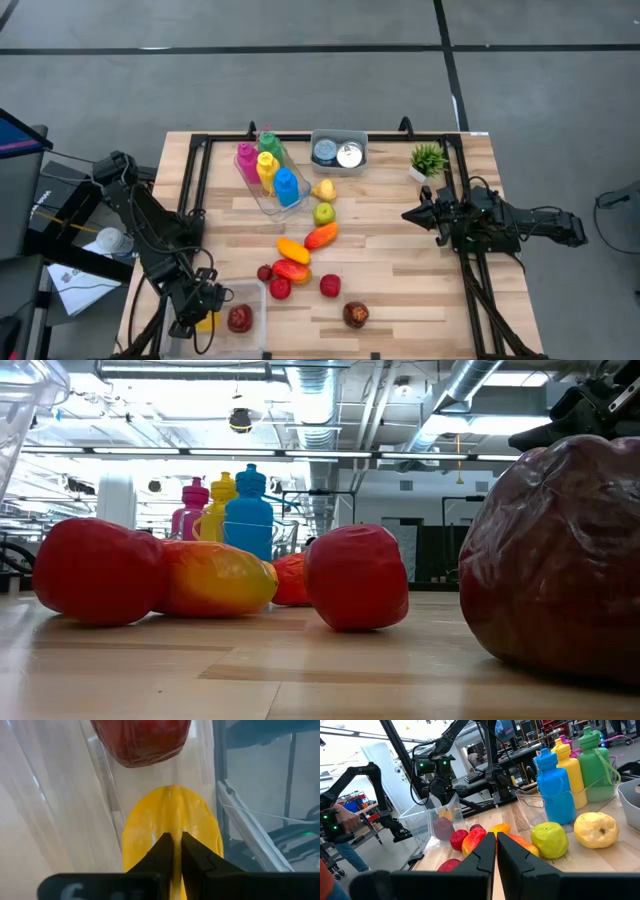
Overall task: Pick & Place Food Item
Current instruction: Put the yellow starfruit into the white bin, then put the red pomegranate into the white bin
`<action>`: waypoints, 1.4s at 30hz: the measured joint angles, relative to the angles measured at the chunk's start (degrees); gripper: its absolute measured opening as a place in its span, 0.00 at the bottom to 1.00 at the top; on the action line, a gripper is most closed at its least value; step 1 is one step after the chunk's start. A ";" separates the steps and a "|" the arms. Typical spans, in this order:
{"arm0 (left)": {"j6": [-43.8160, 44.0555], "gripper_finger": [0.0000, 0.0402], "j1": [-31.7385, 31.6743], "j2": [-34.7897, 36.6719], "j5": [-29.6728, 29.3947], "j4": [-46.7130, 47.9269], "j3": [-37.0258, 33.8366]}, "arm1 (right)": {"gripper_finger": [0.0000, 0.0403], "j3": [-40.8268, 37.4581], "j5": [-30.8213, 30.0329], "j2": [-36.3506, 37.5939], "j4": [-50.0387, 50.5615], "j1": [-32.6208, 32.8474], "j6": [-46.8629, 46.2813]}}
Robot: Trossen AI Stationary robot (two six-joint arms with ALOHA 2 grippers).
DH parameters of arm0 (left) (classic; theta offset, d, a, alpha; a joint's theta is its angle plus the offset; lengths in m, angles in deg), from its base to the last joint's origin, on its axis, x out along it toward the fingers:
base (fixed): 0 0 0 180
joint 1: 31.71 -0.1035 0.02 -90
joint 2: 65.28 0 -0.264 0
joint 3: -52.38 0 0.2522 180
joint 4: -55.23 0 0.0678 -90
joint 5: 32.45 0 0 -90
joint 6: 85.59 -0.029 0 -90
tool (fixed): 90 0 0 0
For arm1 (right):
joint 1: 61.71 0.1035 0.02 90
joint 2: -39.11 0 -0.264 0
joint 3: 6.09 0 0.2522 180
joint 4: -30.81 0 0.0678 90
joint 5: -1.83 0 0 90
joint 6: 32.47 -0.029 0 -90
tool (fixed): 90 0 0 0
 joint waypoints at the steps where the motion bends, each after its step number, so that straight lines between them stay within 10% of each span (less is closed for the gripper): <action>1: 0.48 0.03 0.00 0.00 -0.01 0.01 -0.02 | 0.03 0.00 0.00 0.02 0.00 -0.02 -0.01; 23: 2.97 0.47 -1.67 4.58 3.00 -1.32 -0.02 | 0.03 0.00 0.01 0.00 0.00 -0.01 0.00; 35: 11.65 0.45 -10.10 21.46 1.67 -12.90 -0.02 | 0.03 0.00 0.00 0.02 0.00 -0.02 0.00; 42: 1.05 0.40 -19.41 31.66 -17.05 -26.12 -0.02 | 0.03 0.00 0.02 0.01 0.00 -0.01 0.00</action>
